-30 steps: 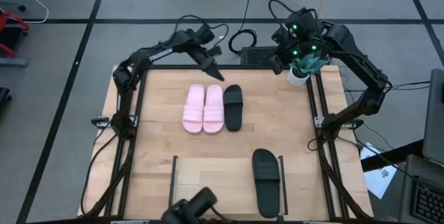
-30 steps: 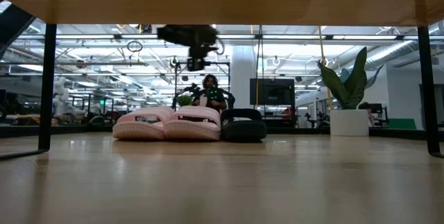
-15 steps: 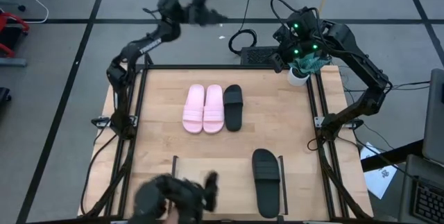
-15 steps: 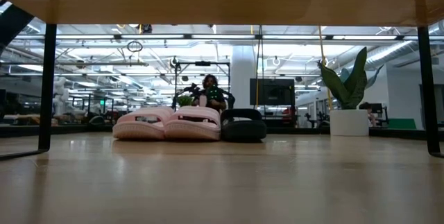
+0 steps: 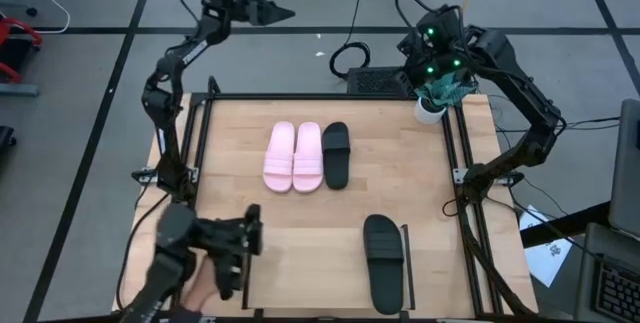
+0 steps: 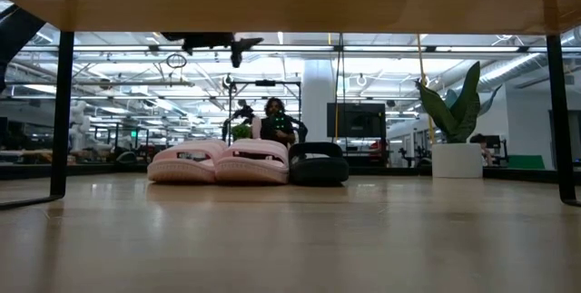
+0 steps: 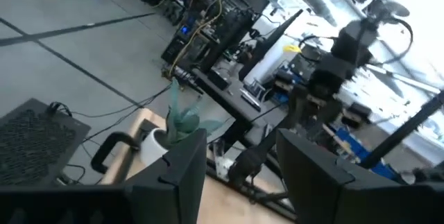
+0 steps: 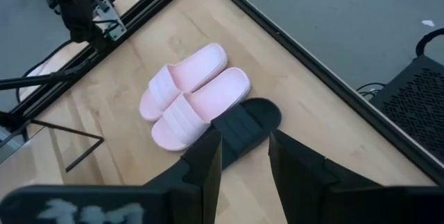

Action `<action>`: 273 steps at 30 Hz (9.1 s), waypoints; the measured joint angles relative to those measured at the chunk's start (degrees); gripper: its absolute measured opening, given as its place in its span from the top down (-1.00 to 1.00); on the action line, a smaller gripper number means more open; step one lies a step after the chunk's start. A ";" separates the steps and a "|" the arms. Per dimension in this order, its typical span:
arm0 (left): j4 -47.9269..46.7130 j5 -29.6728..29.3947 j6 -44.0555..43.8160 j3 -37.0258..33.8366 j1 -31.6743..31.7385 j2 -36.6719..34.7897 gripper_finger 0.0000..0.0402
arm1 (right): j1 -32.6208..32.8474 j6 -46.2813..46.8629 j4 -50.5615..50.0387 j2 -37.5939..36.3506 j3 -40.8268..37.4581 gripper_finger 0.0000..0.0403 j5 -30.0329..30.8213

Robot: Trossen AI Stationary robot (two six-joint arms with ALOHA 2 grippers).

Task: Pick and place slides into the shelf
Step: Put the black slipper on the shelf

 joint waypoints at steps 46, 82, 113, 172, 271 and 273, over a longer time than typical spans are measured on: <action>0.47 14.25 -6.64 12.87 2.32 13.01 0.44 | -7.79 3.01 15.47 0.00 0.00 0.46 0.02; -18.44 8.98 -8.47 21.20 -14.59 15.61 0.44 | -0.90 -14.24 -0.04 3.48 -3.83 0.46 -5.70; -16.88 6.97 -12.26 21.20 -5.36 15.58 0.44 | 7.84 9.50 29.26 12.12 -23.15 0.46 -25.31; -11.41 8.96 -12.26 21.18 -0.52 15.52 0.44 | -3.57 31.24 42.32 15.11 -23.16 0.08 -43.61; -11.43 5.28 -6.53 21.18 -5.72 15.54 0.44 | 17.57 30.11 34.44 25.03 -34.96 0.08 12.23; -11.43 5.28 -6.53 21.18 -5.70 15.54 0.44 | 17.69 30.79 35.43 25.14 -36.59 0.08 12.95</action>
